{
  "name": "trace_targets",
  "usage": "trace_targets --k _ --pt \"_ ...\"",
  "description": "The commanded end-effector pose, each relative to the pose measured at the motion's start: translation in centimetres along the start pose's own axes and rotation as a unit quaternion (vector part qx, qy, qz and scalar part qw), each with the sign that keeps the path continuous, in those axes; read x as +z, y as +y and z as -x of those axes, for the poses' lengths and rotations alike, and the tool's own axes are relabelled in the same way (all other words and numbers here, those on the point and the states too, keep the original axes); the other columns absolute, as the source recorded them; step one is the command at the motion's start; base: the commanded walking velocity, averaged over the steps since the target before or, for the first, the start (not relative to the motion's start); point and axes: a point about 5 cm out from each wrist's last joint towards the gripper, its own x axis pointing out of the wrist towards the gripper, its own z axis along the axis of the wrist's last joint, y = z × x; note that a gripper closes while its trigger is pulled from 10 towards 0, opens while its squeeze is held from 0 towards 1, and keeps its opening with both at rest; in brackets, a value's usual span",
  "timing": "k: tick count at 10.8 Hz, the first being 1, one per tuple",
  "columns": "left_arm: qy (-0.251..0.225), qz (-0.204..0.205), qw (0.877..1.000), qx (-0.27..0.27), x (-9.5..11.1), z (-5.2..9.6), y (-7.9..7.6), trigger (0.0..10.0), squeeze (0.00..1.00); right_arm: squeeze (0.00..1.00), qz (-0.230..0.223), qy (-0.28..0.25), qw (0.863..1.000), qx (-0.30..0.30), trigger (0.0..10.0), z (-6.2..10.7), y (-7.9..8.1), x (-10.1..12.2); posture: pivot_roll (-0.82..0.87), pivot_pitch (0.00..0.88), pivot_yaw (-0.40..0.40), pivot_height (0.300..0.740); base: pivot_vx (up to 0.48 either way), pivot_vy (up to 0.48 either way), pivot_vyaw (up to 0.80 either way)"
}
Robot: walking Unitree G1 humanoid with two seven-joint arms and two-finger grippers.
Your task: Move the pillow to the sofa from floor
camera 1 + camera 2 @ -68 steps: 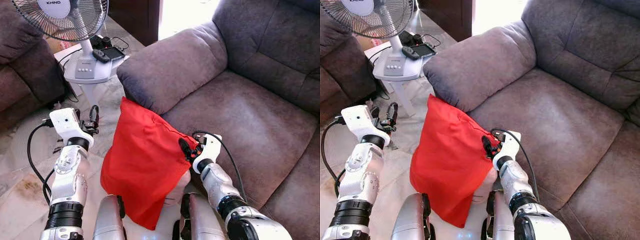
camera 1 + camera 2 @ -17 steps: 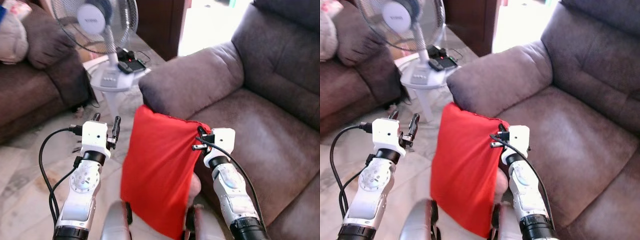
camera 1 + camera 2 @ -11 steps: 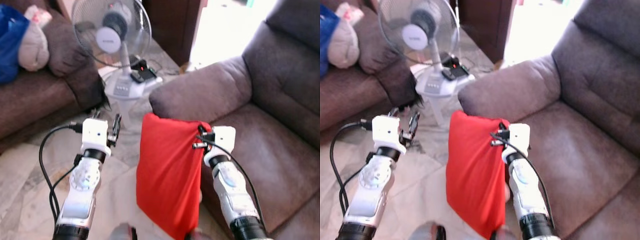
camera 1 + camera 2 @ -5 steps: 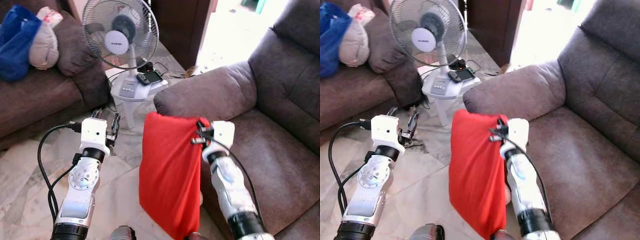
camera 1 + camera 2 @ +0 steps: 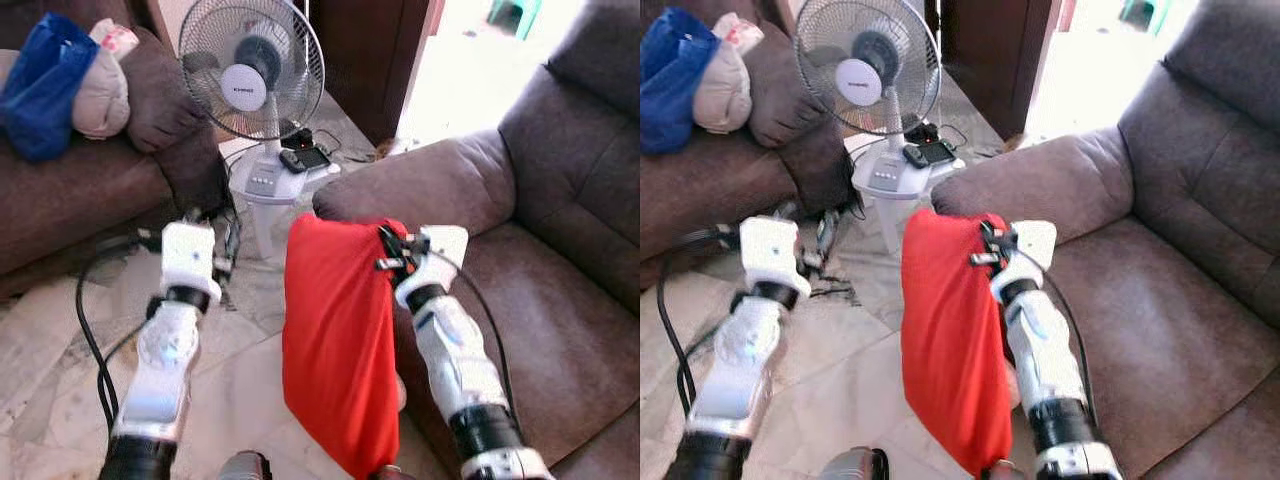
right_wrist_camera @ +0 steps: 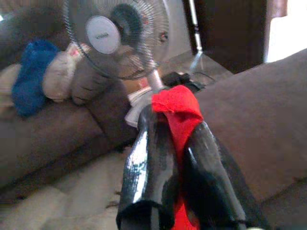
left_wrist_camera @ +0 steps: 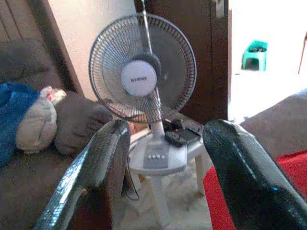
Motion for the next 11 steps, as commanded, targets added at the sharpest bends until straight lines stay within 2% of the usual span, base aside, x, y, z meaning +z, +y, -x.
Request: trace_targets --k 1,2,3,4,5,7,9,10,11 --pt "0.002 0.004 1.000 0.014 0.0 -0.3 0.9 10.0 0.00 0.00 -0.010 -0.129 0.989 0.071 10.0 -1.4 2.2 6.6 0.14 0.009 -0.023 0.740 0.000 0.000 0.00" --pt "0.000 0.006 1.000 0.018 0.1 -0.5 1.1 10.0 0.00 0.00 -0.044 -0.146 0.981 0.117 10.0 -1.6 3.3 7.8 0.15 0.000 -0.023 0.740 0.000 0.000 0.00" --pt "-0.002 0.005 1.000 0.019 0.2 -0.6 1.2 10.0 0.00 0.00 -0.059 -0.150 0.973 0.162 10.0 -1.6 4.6 8.2 0.15 0.000 -0.023 0.740 0.000 0.000 0.00" --pt "-0.004 0.004 1.000 0.021 0.2 -0.7 1.3 10.0 0.00 0.00 -0.069 -0.141 0.964 0.212 10.0 -1.2 5.9 7.8 0.15 0.000 -0.023 0.740 0.000 0.000 0.00" --pt "-0.005 0.004 1.000 0.022 0.3 -0.7 1.4 10.0 0.00 0.00 -0.070 -0.124 0.960 0.240 10.0 -0.8 6.4 7.1 0.15 0.000 -0.025 0.740 0.000 0.000 0.00" --pt "-0.004 0.007 1.000 0.019 0.2 -0.6 1.3 10.0 0.00 0.00 -0.096 -0.094 0.952 0.274 10.0 0.3 6.1 5.7 0.15 0.004 -0.025 0.740 0.000 0.000 0.00" --pt "-0.003 0.010 1.000 0.019 0.2 -0.5 1.2 10.0 0.00 0.00 -0.160 -0.089 0.931 0.315 10.0 1.6 5.7 5.7 0.15 0.009 -0.026 0.740 0.000 0.000 0.00" --pt "-0.003 0.011 1.000 0.019 0.2 -0.5 1.2 10.0 0.00 0.00 -0.170 -0.086 0.921 0.340 10.0 2.1 6.0 5.6 0.15 0.011 -0.027 0.740 0.000 0.000 0.00" --pt "-0.002 0.013 1.000 0.018 0.2 -0.5 1.2 10.0 0.00 0.00 -0.167 -0.084 0.920 0.344 10.0 2.2 6.0 5.4 0.15 0.012 -0.028 0.740 0.000 0.000 0.00"
